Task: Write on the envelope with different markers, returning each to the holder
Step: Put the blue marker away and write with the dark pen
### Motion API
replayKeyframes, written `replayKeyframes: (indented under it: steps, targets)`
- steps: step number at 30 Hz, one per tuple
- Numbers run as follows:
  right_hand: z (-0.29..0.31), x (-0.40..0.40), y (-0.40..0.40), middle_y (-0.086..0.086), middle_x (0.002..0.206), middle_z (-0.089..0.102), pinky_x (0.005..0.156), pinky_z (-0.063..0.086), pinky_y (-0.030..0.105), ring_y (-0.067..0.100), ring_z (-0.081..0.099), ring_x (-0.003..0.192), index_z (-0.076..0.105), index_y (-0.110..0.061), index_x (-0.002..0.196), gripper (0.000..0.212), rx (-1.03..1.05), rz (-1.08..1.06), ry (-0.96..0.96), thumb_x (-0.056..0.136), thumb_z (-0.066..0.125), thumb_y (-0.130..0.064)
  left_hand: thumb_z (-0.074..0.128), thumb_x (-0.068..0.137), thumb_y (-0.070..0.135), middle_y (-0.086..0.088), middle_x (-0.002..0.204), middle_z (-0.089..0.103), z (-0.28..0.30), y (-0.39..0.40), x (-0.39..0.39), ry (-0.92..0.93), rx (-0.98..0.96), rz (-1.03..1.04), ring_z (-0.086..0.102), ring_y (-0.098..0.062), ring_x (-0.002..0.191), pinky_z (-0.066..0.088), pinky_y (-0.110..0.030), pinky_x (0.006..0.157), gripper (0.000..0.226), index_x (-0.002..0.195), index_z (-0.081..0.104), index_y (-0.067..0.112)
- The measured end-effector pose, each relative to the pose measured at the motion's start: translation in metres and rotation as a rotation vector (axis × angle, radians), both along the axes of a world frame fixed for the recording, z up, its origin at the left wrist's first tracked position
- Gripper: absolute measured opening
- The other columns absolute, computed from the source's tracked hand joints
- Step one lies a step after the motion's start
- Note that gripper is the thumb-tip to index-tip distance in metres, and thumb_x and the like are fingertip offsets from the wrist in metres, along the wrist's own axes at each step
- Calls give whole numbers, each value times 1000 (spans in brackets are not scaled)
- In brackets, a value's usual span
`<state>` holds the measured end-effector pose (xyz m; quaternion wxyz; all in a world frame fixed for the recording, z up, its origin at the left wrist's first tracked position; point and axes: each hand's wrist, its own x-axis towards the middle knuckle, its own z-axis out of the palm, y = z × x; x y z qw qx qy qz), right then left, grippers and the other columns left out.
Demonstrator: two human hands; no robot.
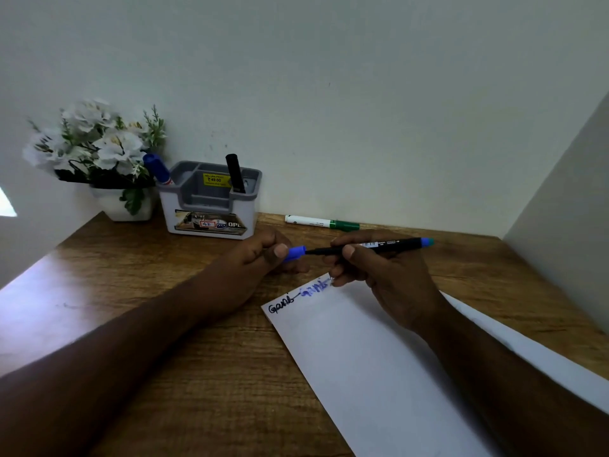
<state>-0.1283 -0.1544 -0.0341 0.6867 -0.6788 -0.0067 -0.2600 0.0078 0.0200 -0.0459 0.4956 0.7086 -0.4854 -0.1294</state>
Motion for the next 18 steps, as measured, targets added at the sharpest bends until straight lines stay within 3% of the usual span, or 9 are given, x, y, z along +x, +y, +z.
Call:
replayKeyframes:
  steps: [3,6,8,11,18]
  targets:
    - [0,0,0,14,77,75,58,58,31,25,71,65,77,-11,87,12,25,28,16,80,66,-9,38,96,33,37,80,60,0,0,1,-22,24,15,54,16,75,37,1,58,20,84,54,34]
    - [0,1,-1,15,76,74,56,58,31,24,70,64,76,-9,88,13,23,35,17,79,66,-12,39,94,41,30,82,59,-2,0,4,-38,61,21,53,12,75,39,-13,61,18,84,54,41]
    - [1,2,-2,15,75,74,55,58,31,23,69,62,75,-7,88,16,22,30,15,78,64,-14,38,88,50,22,89,65,-3,0,6,-5,70,5,56,8,83,42,-25,69,18,86,55,43]
    - [2,1,-3,13,72,74,54,57,30,23,68,60,72,-3,89,18,38,12,3,78,63,-13,38,90,47,6,101,71,-4,0,7,28,45,-34,61,-8,98,46,-37,85,18,88,55,41]
    - [0,0,-3,16,76,73,60,58,32,26,70,67,75,-5,91,19,13,43,50,76,67,-13,42,89,45,6,97,68,-4,-1,4,42,25,-64,60,2,93,45,-25,77,18,88,57,36]
